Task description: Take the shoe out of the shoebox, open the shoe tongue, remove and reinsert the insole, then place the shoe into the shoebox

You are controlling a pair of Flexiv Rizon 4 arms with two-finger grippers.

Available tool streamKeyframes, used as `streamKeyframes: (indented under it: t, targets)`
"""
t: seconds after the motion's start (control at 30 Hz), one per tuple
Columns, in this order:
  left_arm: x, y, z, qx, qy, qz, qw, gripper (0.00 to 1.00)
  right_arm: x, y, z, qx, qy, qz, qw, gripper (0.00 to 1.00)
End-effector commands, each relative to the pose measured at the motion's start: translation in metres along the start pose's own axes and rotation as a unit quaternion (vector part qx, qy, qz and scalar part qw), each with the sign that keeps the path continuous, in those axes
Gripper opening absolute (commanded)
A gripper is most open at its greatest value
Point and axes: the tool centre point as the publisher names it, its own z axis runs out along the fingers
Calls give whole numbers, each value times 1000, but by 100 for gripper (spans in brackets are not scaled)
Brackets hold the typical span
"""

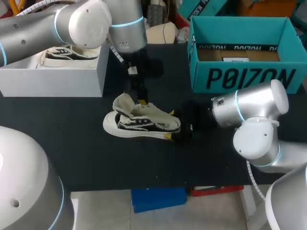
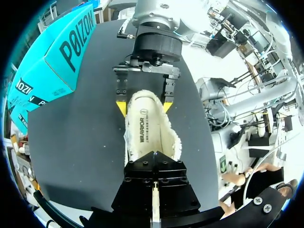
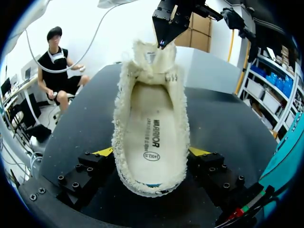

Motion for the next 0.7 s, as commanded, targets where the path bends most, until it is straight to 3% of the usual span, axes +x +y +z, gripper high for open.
streamKeyframes:
  t: [0.03,0.4,0.6,0.7]
  targets:
    - [-5,-2,0,-3,6,0,1000,0,-1,-1,0,0,0,1,1000,0]
    - [-6,-4,0,14,28,11,999,0,-1,-1,0,0,0,1,1000,0]
    - [-9,-2,9,-16,39,20,999,0,-1,-1,0,0,0,1,1000,0]
    - [-9,-1,16,-12,50,22,998,0,-1,-1,0,0,0,1,1000,0]
